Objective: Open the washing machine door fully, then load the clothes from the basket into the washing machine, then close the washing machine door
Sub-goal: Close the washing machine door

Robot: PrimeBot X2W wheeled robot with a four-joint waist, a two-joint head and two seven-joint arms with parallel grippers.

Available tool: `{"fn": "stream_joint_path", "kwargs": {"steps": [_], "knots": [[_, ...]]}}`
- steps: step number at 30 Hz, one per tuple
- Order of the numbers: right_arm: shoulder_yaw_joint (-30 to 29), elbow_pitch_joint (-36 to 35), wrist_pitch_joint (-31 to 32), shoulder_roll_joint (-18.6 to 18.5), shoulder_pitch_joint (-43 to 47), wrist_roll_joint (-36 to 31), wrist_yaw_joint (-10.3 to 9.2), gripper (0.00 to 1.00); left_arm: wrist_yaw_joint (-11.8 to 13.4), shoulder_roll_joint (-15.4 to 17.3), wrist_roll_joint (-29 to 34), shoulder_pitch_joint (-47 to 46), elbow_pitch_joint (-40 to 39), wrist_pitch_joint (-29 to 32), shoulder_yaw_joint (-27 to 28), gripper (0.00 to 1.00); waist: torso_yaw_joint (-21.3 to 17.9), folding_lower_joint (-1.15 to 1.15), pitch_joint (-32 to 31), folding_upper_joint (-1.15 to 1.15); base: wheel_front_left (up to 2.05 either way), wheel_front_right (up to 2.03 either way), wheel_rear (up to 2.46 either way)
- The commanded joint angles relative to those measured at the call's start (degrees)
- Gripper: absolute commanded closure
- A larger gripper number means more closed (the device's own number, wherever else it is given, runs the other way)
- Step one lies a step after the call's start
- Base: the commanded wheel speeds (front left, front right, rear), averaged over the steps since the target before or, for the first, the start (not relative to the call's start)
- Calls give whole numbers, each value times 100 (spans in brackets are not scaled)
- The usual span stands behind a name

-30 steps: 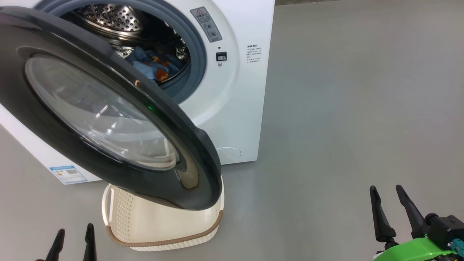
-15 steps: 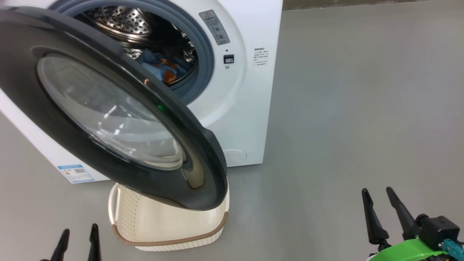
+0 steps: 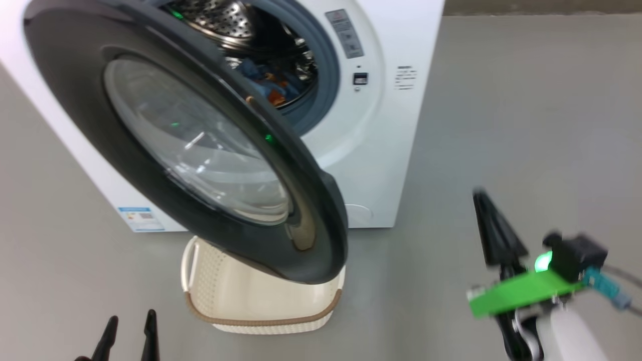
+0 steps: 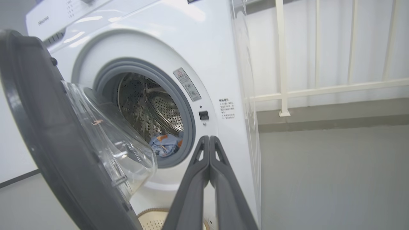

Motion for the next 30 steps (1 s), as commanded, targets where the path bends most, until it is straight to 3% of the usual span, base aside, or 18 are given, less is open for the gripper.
{"fn": "stream_joint_path", "kwargs": {"steps": [1,8,14,24,30], "knots": [[210,-274,-27,17,-343,63,8,100,-15,37,-24,-263,-118,-52,179,0,144,0,3,0,0,0,0],[611,-1411,-27,72,-1159,394,8,100,-15,-13,-30,-274,-269,-52,76,0,423,0,-16,0,0,0,0],[1529,-2109,-27,93,-1233,560,8,100,-15,-61,-37,-281,-316,-52,42,0,644,0,-14,0,0,0,0],[3013,-1285,-27,-76,-740,845,8,100,-15,-133,-54,-241,-317,-52,80,0,840,0,15,0,0,0,0],[3348,-701,-27,-178,-557,975,8,100,-15,-150,-61,-269,-292,-52,54,0,906,0,64,0,0,0,0]]}}
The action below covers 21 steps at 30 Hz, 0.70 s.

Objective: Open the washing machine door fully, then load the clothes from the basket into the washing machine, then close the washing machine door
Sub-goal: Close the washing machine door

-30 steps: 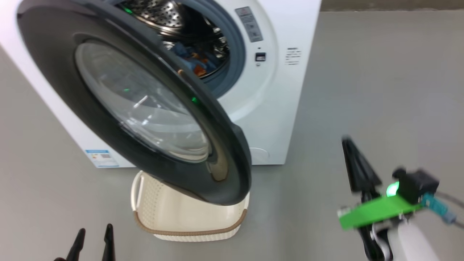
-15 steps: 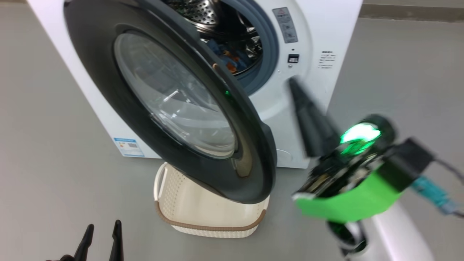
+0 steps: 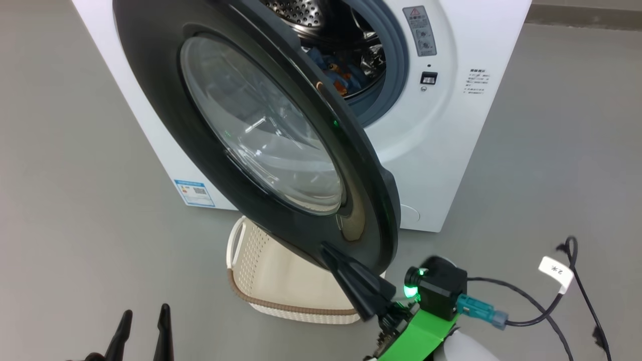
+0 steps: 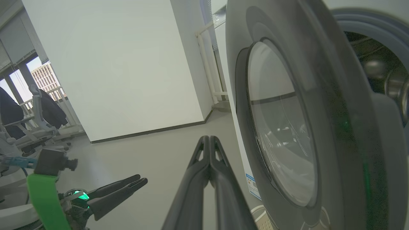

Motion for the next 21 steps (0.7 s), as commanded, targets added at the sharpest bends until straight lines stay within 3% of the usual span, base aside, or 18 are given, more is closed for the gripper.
{"fn": "stream_joint_path", "kwargs": {"steps": [1,9,21], "knots": [[86,-97,-26,47,37,17,8,100,-15,40,-23,-258,-128,-37,185,0,14,0,21,0,0,0,0],[-81,831,-26,38,53,32,8,100,-15,21,-58,-327,-77,-37,195,0,30,0,121,0,0,0,0],[-531,1205,-26,103,-205,-49,8,100,-15,33,-85,-406,-89,-37,101,0,-11,0,253,0,0,0,0]]}}
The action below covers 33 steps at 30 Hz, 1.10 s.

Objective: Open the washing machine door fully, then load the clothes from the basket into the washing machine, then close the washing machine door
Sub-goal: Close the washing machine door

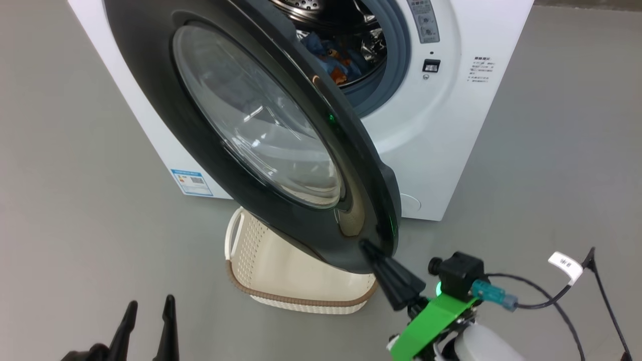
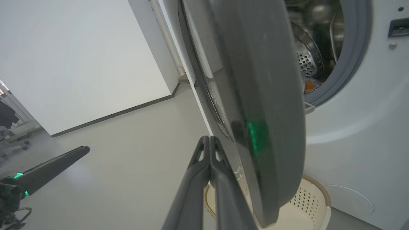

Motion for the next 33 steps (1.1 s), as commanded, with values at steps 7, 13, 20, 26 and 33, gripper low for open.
{"fn": "stream_joint_path", "kwargs": {"steps": [7,13,20,26,33], "knots": [[-246,-142,-27,144,-363,-153,9,100,-15,63,-33,-397,-171,-38,107,0,11,0,208,0,0,0,0],[-717,-200,-27,94,-661,-254,9,100,-15,39,-51,-584,-252,-38,55,0,36,0,510,0,0,0,0],[-1258,-190,-27,-13,-1188,-292,9,100,-15,-21,-90,-953,-364,-38,-36,0,131,0,953,0,0,0,0],[-1815,-38,-27,-3,-1748,-404,9,100,-15,-76,-112,-1256,-471,-38,-115,0,209,0,1339,0,0,0,0],[-2240,53,-27,13,-2314,-478,9,100,-15,-116,-138,-1578,-503,-38,-265,0,380,0,1690,0,0,0,0]]}}
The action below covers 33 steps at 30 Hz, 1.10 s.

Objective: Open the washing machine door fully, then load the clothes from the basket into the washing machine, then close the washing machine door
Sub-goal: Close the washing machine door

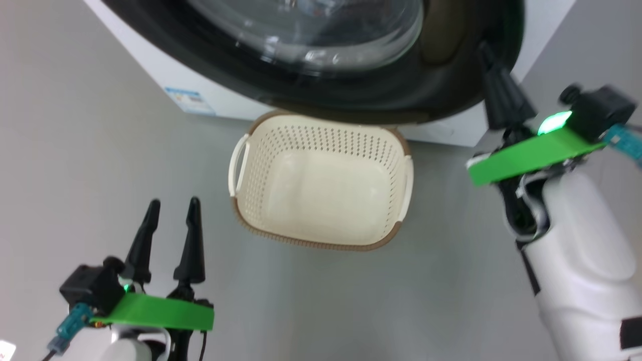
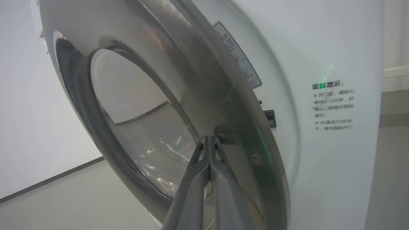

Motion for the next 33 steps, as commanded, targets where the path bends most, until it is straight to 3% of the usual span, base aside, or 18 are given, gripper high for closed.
{"fn": "stream_joint_path", "kwargs": {"steps": [1,15,27,32,33], "knots": [[25,-118,-27,61,-192,-75,7,100,-15,84,-59,-182,-163,-37,159,0,173,0,238,0,0,0,0],[-556,30,-27,-1,-1226,-186,7,100,-15,21,-119,-602,-292,-37,23,0,451,0,767,0,0,0,0],[-291,31,-27,85,-826,-222,7,100,-15,21,-61,-504,-132,-37,81,0,371,0,493,0,0,0,0],[16,93,-27,100,-399,-180,7,78,-15,92,-32,-351,62,-37,98,0,270,0,170,0,0,0,0],[16,93,-27,100,-399,-180,7,78,-15,92,-32,-351,62,-37,98,0,270,0,170,0,0,0,0]]}}
